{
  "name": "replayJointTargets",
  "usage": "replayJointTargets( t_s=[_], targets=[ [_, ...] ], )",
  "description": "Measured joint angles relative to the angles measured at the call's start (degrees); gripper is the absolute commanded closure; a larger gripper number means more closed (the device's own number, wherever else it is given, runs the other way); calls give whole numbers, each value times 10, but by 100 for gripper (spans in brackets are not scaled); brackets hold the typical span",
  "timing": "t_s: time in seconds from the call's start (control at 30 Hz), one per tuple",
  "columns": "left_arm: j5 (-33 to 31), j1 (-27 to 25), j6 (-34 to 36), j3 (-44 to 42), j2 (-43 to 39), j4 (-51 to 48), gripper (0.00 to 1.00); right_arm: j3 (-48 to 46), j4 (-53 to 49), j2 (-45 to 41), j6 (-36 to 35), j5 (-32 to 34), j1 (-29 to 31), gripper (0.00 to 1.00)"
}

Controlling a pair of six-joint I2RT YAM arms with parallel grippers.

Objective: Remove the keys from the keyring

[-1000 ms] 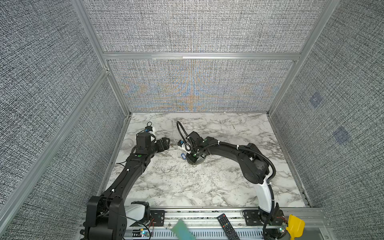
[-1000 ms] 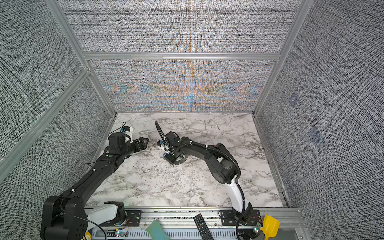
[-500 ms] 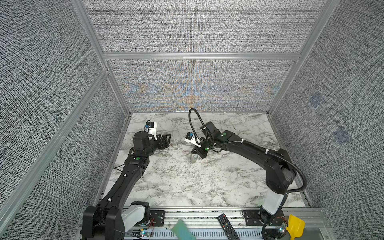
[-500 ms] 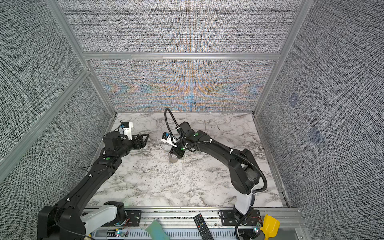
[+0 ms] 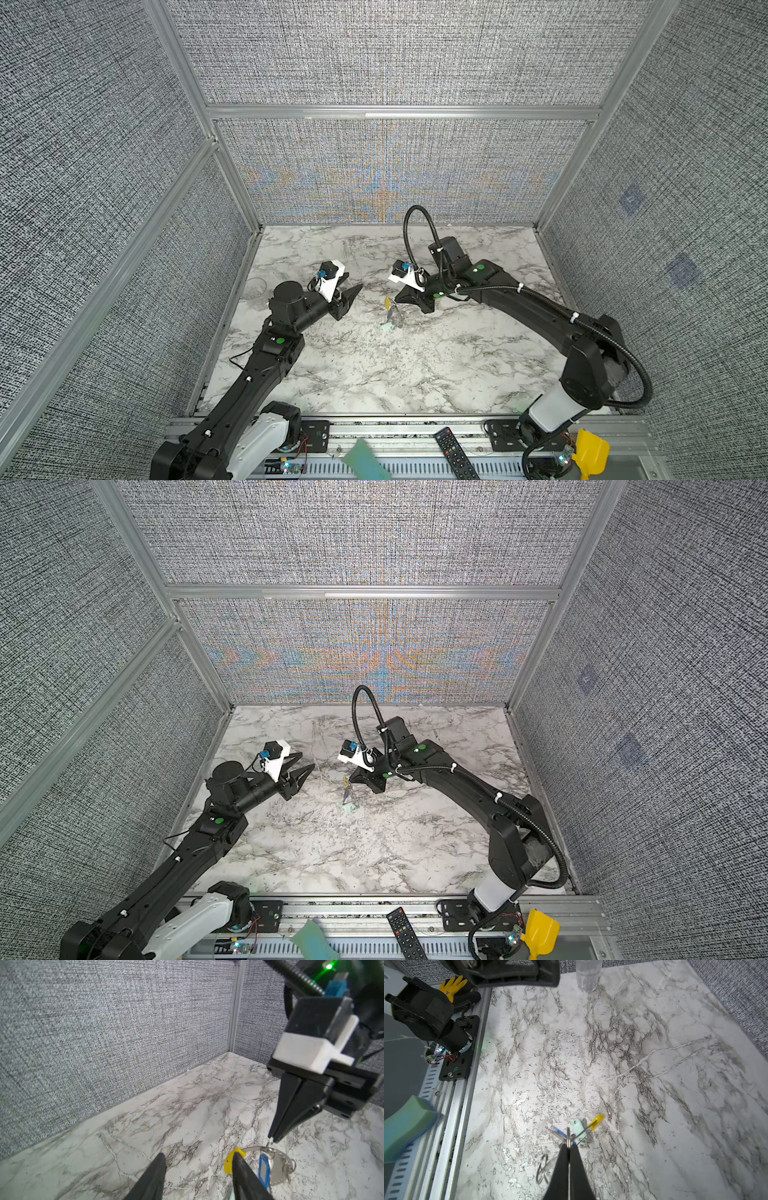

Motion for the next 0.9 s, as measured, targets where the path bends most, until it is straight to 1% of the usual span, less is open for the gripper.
replayJointTargets(
  t_s=[0.23, 0.47, 0.57, 0.9],
  targets=[
    [59, -28, 81, -7, -1, -2, 67, -33, 39, -28, -33, -63, -2, 100],
    [103, -39, 146, -3, -9, -29, 66, -34, 51, -26, -42, -106, -9, 100],
    [116, -47, 165, 3, -1, -46, 64, -34, 51, -25, -44, -117, -9, 100],
    [126, -87, 170, -7, 45, -38, 65, -54, 74, -22, -43, -136, -9, 100]
  ],
)
